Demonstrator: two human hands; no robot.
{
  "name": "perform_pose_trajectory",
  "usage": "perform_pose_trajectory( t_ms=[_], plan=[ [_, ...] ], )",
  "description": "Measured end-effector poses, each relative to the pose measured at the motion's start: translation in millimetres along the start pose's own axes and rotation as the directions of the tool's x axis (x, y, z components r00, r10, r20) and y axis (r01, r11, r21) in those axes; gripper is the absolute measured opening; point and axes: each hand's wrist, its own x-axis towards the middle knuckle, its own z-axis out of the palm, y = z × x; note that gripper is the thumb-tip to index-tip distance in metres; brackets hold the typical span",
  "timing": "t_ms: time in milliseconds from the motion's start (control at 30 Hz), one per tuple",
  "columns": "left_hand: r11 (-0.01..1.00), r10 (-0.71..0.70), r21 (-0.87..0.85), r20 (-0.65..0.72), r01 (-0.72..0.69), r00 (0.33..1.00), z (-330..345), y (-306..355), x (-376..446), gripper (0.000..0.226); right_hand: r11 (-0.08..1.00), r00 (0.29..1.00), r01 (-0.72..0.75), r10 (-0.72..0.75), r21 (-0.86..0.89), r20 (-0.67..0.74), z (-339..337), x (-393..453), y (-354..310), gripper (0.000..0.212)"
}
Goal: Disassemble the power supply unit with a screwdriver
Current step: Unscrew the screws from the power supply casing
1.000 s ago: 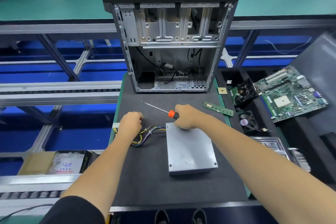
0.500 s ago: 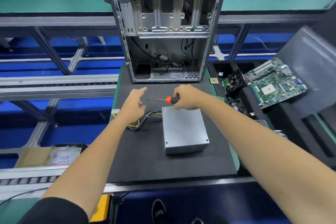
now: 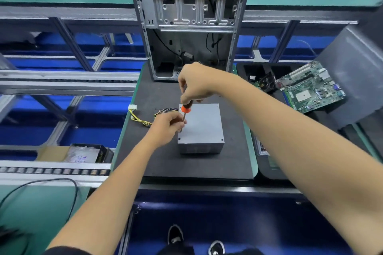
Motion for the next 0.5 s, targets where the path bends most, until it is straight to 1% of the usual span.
perform_pose_trajectory(
  t_ms=[67, 100, 133, 200, 233, 300, 400, 500],
  plan=[
    [0.998, -0.015, -0.065, 0.075, 0.020, 0.997, -4.0, 1.7, -6.4, 0.017, 1.000, 1.000, 0.011, -0.010, -0.025, 0.021, -1.1, 0.0, -9.6, 0.019],
    [0.998, -0.016, -0.053, 0.113, 0.022, 0.993, -8.3, 2.1, -7.8, 0.017, 0.999, 0.999, 0.013, -0.012, -0.037, 0.031, -1.9, 0.9, -13.3, 0.019],
    [1.000, -0.015, -0.003, 0.145, 0.016, 0.989, -12.6, 1.1, -9.0, 0.018, 0.999, 0.999, 0.013, -0.011, -0.044, 0.042, -2.2, 2.2, -16.4, 0.018],
    [0.988, -0.011, 0.152, 0.190, -0.018, 0.982, -17.6, -3.9, -12.1, 0.020, 0.999, 0.999, 0.006, -0.003, -0.044, 0.051, -2.8, 4.4, -21.1, 0.017],
    [0.978, -0.005, 0.207, 0.199, -0.037, 0.980, -17.1, -8.1, -14.1, 0.018, 0.999, 0.999, 0.001, 0.001, -0.039, 0.047, -3.5, 5.4, -22.3, 0.016],
    [0.967, 0.012, 0.248, 0.183, -0.058, 0.983, -12.8, -17.1, -17.4, 0.010, 1.000, 0.999, -0.004, 0.004, -0.024, 0.033, -4.5, 7.3, -23.3, 0.016],
    [0.976, 0.029, 0.210, 0.133, -0.057, 0.991, -8.3, -24.7, -21.1, 0.012, 1.000, 1.000, -0.007, 0.007, -0.006, 0.030, -3.9, 8.7, -23.6, 0.017],
    [0.985, 0.011, 0.171, 0.153, -0.037, 0.988, -10.4, -26.8, -19.0, 0.015, 0.999, 0.999, -0.013, 0.014, -0.030, 0.031, -0.8, 10.0, -23.4, 0.022]
  ],
)
